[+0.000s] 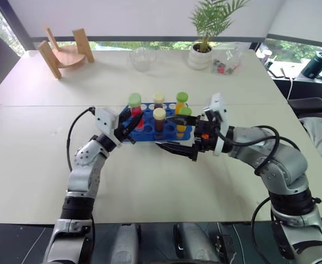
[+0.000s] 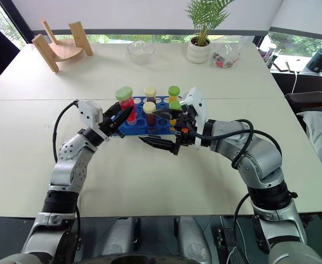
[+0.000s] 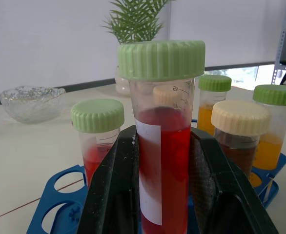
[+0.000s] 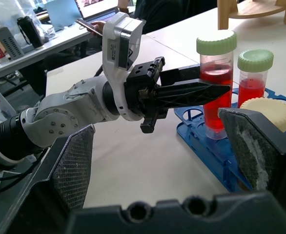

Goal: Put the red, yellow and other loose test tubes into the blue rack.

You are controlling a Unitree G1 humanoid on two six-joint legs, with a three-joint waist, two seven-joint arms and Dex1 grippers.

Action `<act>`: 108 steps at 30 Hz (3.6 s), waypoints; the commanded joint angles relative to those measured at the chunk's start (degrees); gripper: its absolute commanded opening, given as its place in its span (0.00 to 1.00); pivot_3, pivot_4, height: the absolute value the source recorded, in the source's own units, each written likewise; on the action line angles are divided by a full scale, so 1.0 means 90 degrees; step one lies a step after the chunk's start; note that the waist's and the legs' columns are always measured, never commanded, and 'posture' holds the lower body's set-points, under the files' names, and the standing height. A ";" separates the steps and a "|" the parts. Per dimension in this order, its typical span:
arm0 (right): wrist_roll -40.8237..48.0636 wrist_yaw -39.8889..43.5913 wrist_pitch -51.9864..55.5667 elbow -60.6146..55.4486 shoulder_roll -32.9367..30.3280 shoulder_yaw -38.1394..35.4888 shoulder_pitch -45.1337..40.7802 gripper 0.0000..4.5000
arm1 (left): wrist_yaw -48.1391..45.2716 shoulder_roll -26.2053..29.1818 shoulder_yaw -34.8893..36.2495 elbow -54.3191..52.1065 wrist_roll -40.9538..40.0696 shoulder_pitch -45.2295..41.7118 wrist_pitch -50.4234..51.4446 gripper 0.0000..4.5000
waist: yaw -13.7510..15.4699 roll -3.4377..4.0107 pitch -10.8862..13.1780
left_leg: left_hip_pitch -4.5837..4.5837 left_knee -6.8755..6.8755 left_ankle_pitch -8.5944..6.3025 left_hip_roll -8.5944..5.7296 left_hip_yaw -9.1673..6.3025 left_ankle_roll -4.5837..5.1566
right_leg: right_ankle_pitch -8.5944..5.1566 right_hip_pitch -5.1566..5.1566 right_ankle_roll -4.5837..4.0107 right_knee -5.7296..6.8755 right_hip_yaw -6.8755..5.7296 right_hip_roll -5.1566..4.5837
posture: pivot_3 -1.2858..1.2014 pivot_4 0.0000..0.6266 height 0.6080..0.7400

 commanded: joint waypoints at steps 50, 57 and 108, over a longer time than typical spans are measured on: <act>-0.0239 -0.0615 -0.0223 -0.0312 0.0900 0.0137 0.0315 1.00 | 0.0092 0.0556 -0.0161 -0.0236 0.0166 0.0269 0.0511 0.18 | -0.0028 0.0014 -0.0008 | -0.0003 -0.0017 0.0000 0.0004 0.0000 0.0000 | 0.0001 0.0012 0.0001 -0.0053 -0.0001 0.0001 | 0.52 0.24 1.00; -0.0279 -0.0885 -0.0279 -0.0420 0.1196 0.0285 0.0529 1.00 | -0.0093 0.0746 -0.0186 -0.0442 -0.0034 0.0223 0.0883 0.18 | -0.0027 0.0016 -0.0009 | -0.0003 -0.0023 0.0000 0.0005 0.0001 0.0000 | 0.0001 0.0011 0.0001 -0.0056 -0.0001 0.0001 | 0.52 0.24 1.00; 0.0574 0.0942 0.0436 -0.0616 -0.1330 -0.0474 0.1956 1.00 | -0.2351 0.3888 0.2156 -0.3474 -0.2065 0.3818 0.4064 0.99 | -0.0165 0.0018 0.0003 | -0.0016 -0.0073 -0.0005 0.0006 0.0017 0.0004 | -0.0013 -0.0011 -0.0023 -0.0094 0.0000 -0.0027 | 0.52 0.24 1.00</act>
